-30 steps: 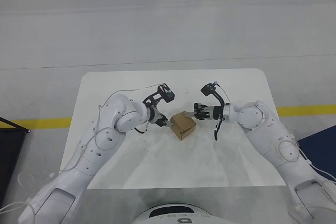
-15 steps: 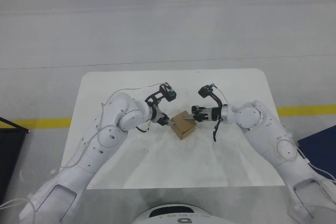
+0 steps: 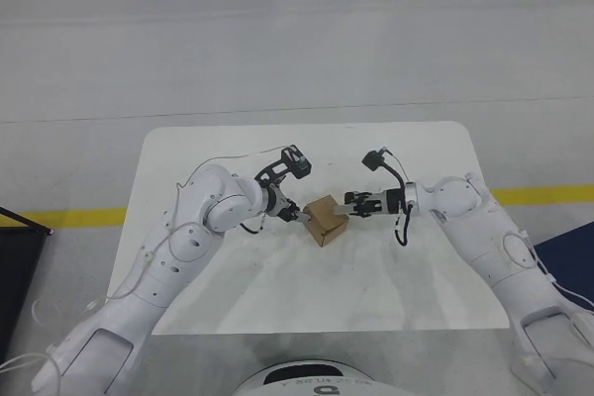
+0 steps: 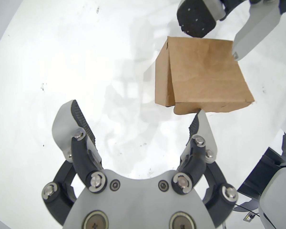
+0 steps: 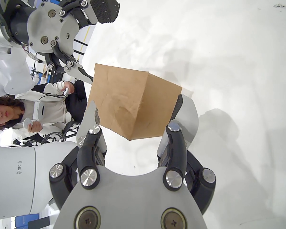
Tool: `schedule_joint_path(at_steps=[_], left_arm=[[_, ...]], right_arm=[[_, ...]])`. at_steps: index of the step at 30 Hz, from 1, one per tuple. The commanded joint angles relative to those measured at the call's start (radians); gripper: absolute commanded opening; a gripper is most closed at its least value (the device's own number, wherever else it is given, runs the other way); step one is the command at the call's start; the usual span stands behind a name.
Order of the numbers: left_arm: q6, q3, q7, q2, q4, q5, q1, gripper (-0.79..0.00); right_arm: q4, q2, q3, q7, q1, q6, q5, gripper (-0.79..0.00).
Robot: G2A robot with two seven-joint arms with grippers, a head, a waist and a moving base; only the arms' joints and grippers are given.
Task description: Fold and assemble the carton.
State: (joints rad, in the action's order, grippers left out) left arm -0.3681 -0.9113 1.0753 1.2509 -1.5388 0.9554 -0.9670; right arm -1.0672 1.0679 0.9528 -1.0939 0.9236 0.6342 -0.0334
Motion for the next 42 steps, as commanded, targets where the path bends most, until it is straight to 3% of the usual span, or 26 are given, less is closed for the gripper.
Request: schedule_joint_path(at_steps=[1, 8, 22, 42], left_arm=[[0.001, 0.002, 0.000, 0.000, -0.002, 0.001, 0.000, 0.000], [0.007, 0.005, 0.002, -0.002, -0.004, 0.003, 0.002, 0.000], [-0.001, 0.028, 0.012, -0.003, -0.003, 0.009, 0.009, 0.000], [0.028, 0.098, -0.005, 0.019, 0.051, 0.012, 0.065, 0.000]], right_arm=[[0.011, 0.001, -0.005, -0.011, -0.010, -0.006, -0.003, -0.209], [0.029, 0.011, -0.039, -0.045, -0.038, -0.024, -0.007, -0.246], [0.085, 0.026, -0.073, -0.081, -0.079, -0.014, -0.050, -0.203], [0.094, 0.035, -0.110, -0.092, -0.094, -0.002, -0.038, -0.277]])
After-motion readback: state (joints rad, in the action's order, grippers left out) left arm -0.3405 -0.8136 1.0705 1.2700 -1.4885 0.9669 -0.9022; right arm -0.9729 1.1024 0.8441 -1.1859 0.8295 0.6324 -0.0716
